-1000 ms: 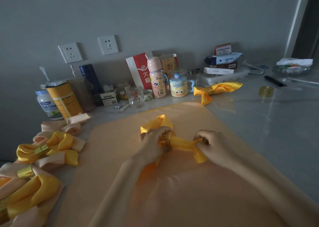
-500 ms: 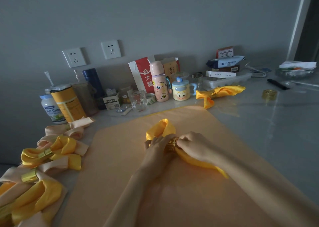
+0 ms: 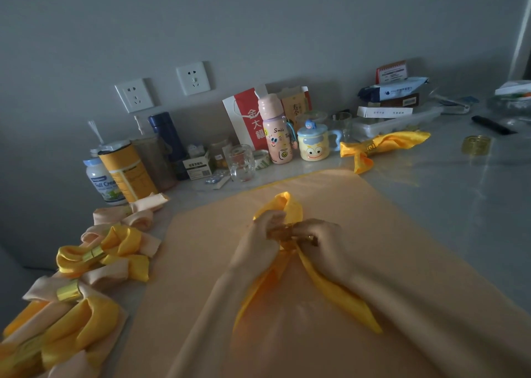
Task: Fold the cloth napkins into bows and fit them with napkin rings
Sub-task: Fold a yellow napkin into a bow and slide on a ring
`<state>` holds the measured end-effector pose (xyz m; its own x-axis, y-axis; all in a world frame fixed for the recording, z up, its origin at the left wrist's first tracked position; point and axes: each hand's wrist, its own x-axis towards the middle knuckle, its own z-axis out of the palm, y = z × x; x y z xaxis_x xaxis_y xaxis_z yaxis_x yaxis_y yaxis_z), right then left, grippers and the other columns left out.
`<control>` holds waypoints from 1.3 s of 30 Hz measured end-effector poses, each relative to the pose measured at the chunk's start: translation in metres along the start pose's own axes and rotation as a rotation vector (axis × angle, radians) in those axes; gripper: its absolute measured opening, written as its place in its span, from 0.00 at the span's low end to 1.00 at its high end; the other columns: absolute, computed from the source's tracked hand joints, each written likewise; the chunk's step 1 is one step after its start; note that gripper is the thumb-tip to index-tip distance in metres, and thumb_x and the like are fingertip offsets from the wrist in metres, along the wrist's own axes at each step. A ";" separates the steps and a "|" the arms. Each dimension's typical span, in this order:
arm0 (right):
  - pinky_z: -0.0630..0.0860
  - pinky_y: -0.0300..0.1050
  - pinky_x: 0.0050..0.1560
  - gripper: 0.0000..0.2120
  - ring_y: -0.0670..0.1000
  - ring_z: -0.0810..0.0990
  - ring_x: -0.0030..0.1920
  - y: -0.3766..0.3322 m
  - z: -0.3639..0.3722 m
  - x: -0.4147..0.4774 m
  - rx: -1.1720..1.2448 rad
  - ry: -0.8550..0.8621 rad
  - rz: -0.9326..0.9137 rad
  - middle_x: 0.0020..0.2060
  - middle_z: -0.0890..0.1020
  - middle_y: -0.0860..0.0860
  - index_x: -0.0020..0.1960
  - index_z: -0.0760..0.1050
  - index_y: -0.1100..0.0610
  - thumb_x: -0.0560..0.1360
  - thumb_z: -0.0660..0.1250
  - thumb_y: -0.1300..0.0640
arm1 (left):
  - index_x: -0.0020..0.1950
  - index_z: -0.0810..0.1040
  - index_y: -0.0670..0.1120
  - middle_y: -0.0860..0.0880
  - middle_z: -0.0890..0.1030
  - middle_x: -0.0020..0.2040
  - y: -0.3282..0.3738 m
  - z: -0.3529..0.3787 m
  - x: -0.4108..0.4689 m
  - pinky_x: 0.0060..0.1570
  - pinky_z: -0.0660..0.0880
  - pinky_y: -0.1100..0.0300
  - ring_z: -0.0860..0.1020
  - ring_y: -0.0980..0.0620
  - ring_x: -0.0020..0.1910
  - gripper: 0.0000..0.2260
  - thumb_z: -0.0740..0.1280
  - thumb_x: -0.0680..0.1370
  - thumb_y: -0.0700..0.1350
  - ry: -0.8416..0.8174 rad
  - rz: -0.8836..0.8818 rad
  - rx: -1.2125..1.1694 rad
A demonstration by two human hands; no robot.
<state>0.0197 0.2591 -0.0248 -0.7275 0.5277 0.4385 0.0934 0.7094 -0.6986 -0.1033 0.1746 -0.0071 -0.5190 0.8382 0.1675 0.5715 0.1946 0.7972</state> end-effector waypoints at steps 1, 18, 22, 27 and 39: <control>0.73 0.35 0.52 0.15 0.51 0.81 0.53 -0.001 0.002 -0.001 0.019 -0.018 -0.013 0.52 0.84 0.52 0.52 0.83 0.53 0.72 0.61 0.61 | 0.55 0.76 0.49 0.49 0.78 0.57 -0.001 -0.001 0.003 0.46 0.74 0.62 0.78 0.53 0.56 0.23 0.57 0.71 0.26 0.075 -0.009 -0.040; 0.65 0.47 0.38 0.11 0.56 0.79 0.44 0.012 -0.010 0.008 -0.142 0.169 0.195 0.41 0.82 0.55 0.45 0.79 0.55 0.79 0.60 0.53 | 0.39 0.70 0.46 0.48 0.71 0.43 0.007 0.010 0.090 0.31 0.64 0.65 0.68 0.53 0.37 0.10 0.71 0.72 0.42 -0.062 -0.103 0.396; 0.70 0.46 0.38 0.10 0.55 0.81 0.44 0.014 -0.015 0.011 -0.015 0.263 0.179 0.38 0.83 0.52 0.44 0.81 0.54 0.77 0.62 0.54 | 0.35 0.73 0.47 0.50 0.76 0.37 0.009 0.006 0.064 0.35 0.68 0.65 0.74 0.52 0.40 0.09 0.65 0.72 0.35 -0.015 0.030 0.322; 0.75 0.47 0.43 0.07 0.53 0.82 0.49 0.011 -0.014 0.008 -0.032 0.134 0.065 0.45 0.85 0.52 0.47 0.83 0.53 0.75 0.66 0.57 | 0.35 0.77 0.51 0.48 0.79 0.39 0.017 0.000 0.031 0.43 0.74 0.59 0.77 0.49 0.42 0.10 0.65 0.71 0.36 -0.039 0.078 0.393; 0.65 0.33 0.35 0.08 0.49 0.74 0.37 -0.004 -0.021 -0.002 -0.150 -0.062 -0.020 0.37 0.83 0.51 0.43 0.82 0.56 0.75 0.64 0.59 | 0.69 0.69 0.49 0.54 0.73 0.61 0.038 -0.033 -0.004 0.55 0.68 0.71 0.70 0.60 0.59 0.22 0.65 0.77 0.37 -0.481 -0.052 0.104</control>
<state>0.0353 0.2649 -0.0110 -0.7704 0.4862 0.4124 0.1754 0.7836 -0.5960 -0.1007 0.1611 0.0417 -0.2101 0.9615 -0.1773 0.6260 0.2716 0.7310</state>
